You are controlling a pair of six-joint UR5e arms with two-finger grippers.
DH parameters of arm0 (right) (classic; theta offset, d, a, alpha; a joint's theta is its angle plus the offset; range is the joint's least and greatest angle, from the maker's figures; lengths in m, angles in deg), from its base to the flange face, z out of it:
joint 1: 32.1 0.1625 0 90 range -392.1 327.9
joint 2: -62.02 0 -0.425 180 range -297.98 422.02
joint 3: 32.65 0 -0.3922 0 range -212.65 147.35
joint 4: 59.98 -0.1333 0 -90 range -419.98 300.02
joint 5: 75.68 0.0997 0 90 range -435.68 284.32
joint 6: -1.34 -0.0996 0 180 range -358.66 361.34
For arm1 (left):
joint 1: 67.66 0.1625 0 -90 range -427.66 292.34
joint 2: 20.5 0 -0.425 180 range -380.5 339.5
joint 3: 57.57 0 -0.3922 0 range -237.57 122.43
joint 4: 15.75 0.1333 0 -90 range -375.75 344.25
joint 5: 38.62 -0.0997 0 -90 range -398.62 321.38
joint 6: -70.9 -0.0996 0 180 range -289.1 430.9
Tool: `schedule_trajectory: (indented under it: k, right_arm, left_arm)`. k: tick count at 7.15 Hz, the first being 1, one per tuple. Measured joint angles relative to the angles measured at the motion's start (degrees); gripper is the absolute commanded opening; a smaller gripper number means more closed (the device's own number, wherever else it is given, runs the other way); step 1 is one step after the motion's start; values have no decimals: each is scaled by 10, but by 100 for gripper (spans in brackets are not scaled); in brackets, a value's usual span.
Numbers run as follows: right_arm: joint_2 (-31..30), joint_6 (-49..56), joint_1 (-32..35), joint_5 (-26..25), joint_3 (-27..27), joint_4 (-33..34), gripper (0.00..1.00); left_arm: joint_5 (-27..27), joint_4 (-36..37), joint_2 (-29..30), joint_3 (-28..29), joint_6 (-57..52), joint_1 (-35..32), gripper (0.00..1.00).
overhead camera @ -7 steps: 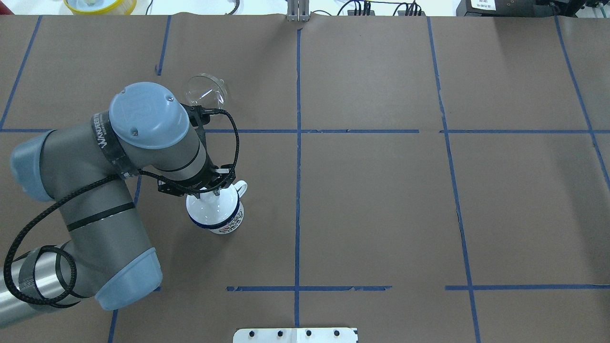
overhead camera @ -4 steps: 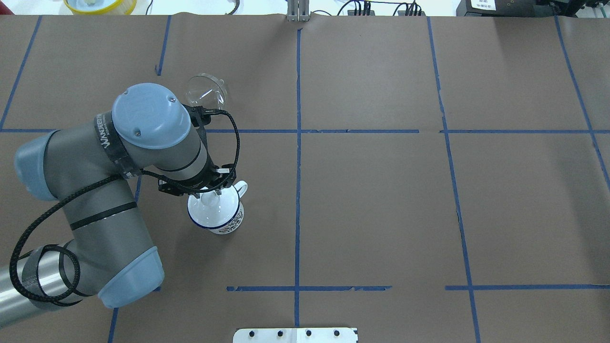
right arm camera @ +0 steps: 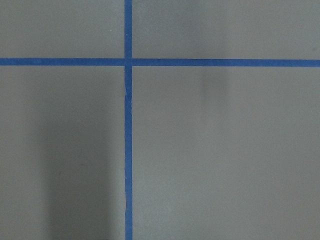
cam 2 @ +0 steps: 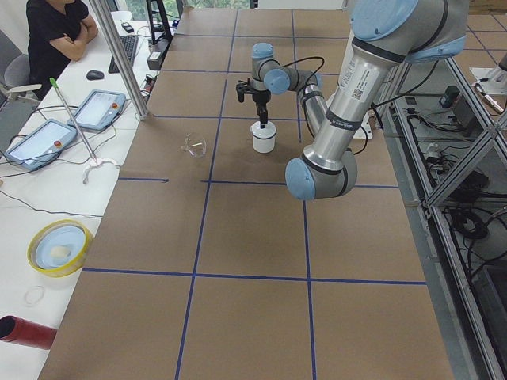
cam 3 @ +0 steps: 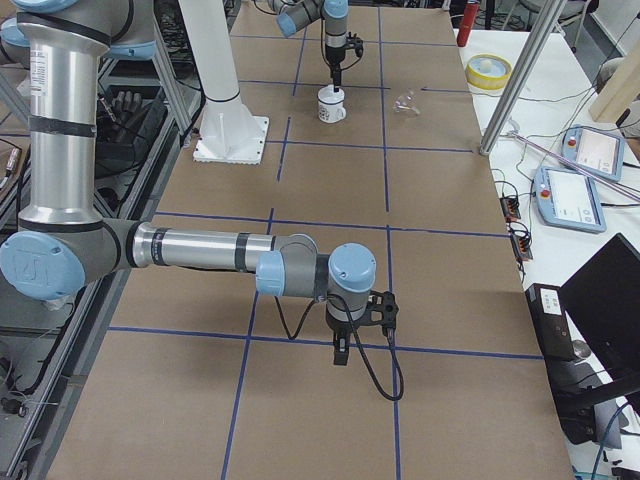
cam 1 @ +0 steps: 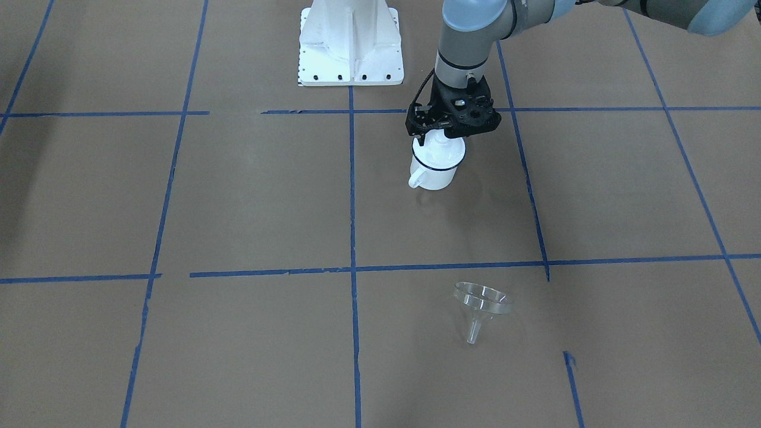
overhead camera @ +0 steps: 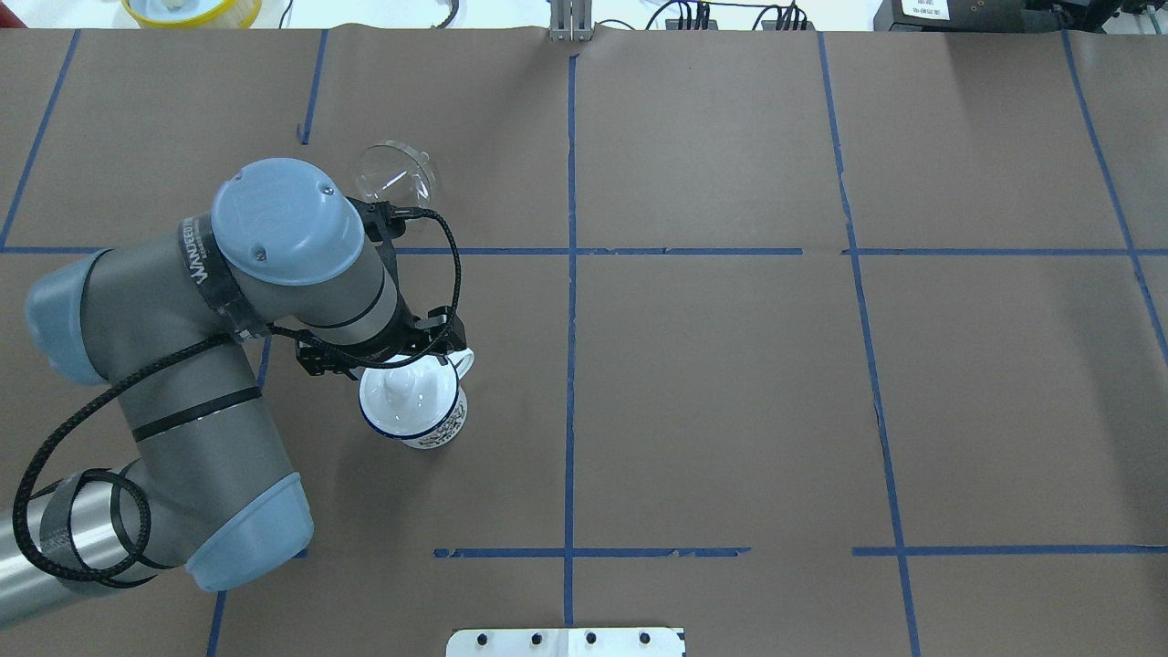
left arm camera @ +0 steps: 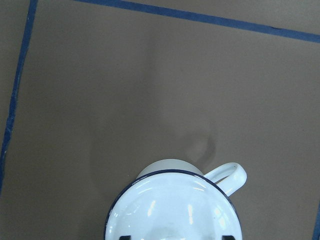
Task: Remove funnel from cup
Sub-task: 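Open the left gripper and lift it off the lid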
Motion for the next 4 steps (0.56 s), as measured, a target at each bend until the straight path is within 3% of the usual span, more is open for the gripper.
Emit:
schedule_trajectory:
  k: [4]
  right_arm:
    - [0,0,0,0,0,0,100]
  left_arm:
    - [-7,-33,0,-25,-19,-37,100]
